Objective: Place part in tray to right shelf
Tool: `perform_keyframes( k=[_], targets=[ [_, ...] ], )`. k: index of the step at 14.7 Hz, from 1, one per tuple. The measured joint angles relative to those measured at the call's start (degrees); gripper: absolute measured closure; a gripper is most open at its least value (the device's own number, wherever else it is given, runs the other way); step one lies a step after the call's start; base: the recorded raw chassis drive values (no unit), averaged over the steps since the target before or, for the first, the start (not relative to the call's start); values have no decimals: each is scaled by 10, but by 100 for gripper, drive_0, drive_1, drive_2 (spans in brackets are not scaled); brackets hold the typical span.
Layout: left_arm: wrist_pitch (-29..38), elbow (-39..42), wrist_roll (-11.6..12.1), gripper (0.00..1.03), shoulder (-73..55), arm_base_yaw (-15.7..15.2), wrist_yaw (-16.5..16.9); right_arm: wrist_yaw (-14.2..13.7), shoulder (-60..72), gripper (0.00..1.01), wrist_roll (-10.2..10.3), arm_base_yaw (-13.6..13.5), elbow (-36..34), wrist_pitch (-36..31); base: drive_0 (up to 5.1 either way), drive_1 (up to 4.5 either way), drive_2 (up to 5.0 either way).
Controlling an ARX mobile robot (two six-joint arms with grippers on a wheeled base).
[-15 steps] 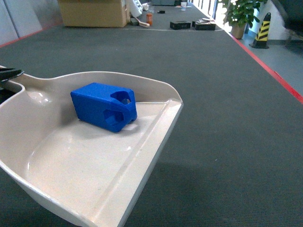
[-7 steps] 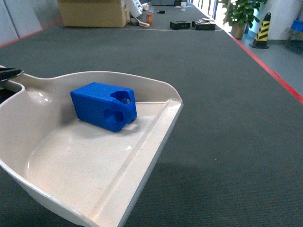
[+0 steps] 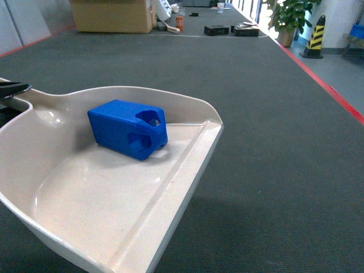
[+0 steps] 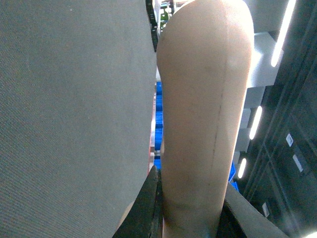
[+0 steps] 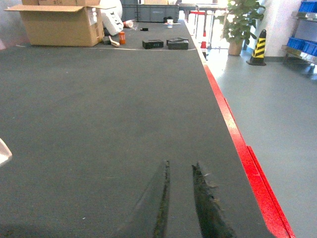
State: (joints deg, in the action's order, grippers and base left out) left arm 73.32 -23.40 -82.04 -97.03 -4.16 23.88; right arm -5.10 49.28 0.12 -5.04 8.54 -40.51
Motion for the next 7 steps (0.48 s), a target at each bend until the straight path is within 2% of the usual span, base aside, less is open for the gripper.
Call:
perform_keyframes(
  k=[1,2,6,7],
  targets=[
    [0,0,0,85,0,0,0,15,-24,93,0,12,-12,14,0,0,0],
    [0,0,0,85,0,0,0,46,-50,99,-2,48,-26,28,0,0,0],
    [0,0,0,85,0,0,-1,51,-154,99,-2,50,-61,92,0,0,0],
    [0,0,0,85,0,0,0,51,-159,99,-1,50,-77,75,0,0,0]
  ],
)
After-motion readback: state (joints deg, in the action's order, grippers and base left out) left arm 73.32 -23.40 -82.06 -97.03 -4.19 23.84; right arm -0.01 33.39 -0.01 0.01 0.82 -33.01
